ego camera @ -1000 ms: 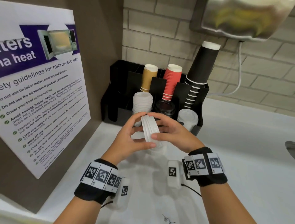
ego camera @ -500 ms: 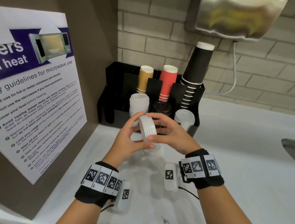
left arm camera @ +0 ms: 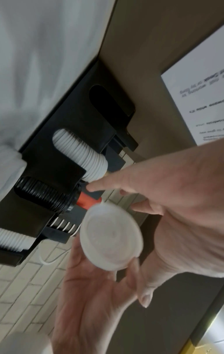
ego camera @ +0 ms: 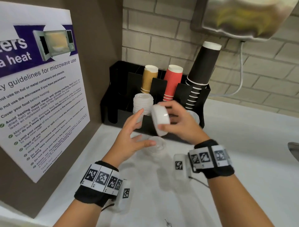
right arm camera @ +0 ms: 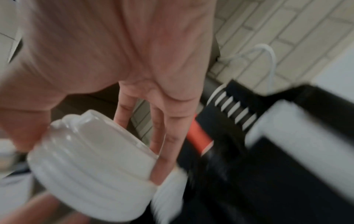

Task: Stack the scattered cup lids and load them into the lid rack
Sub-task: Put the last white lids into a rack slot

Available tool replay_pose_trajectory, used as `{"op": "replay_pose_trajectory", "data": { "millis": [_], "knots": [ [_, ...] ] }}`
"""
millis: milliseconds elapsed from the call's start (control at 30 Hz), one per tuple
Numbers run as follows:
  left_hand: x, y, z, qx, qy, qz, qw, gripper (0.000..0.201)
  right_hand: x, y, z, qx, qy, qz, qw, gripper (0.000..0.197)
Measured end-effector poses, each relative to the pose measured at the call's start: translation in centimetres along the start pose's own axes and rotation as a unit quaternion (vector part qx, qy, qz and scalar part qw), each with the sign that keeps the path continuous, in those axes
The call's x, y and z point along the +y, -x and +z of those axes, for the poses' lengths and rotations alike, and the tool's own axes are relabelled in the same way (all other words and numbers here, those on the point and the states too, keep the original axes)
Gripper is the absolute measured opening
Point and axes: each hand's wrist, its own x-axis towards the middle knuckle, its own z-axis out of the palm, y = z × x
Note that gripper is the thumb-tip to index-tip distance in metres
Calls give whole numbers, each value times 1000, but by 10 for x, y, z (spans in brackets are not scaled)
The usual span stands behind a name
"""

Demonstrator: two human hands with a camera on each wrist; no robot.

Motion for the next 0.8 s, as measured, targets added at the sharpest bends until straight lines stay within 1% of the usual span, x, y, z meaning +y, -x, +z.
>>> {"op": "replay_pose_trajectory", "data": {
  "millis": [67,133,200,300,467,533,700,800],
  "knots": [
    [0,2,-8,28,-19,-1,999,80,1,-9,-34,69,40,-20,997,59],
    [-1,6,-18,62,-38,-8,997,68,7,-16,-68,127,108,-10,986,60],
    [-3,8,-26,90,-61,-11,994,58,18,-22,-93,139,190,20,972,62],
    [-5,9,-33,112,-78,-12,991,47,39,-30,-109,103,255,52,960,64],
    [-4,11,-36,115,-84,-15,990,40,59,-38,-111,27,355,99,929,69],
    [-4,11,-35,115,-84,-16,990,39,63,-38,-109,12,373,111,921,71],
    [-3,11,-33,111,-84,-19,990,38,67,-35,-100,-11,384,133,914,74],
    [0,11,-32,107,-80,-20,991,42,68,-35,-96,-21,393,145,908,76]
  ]
}}
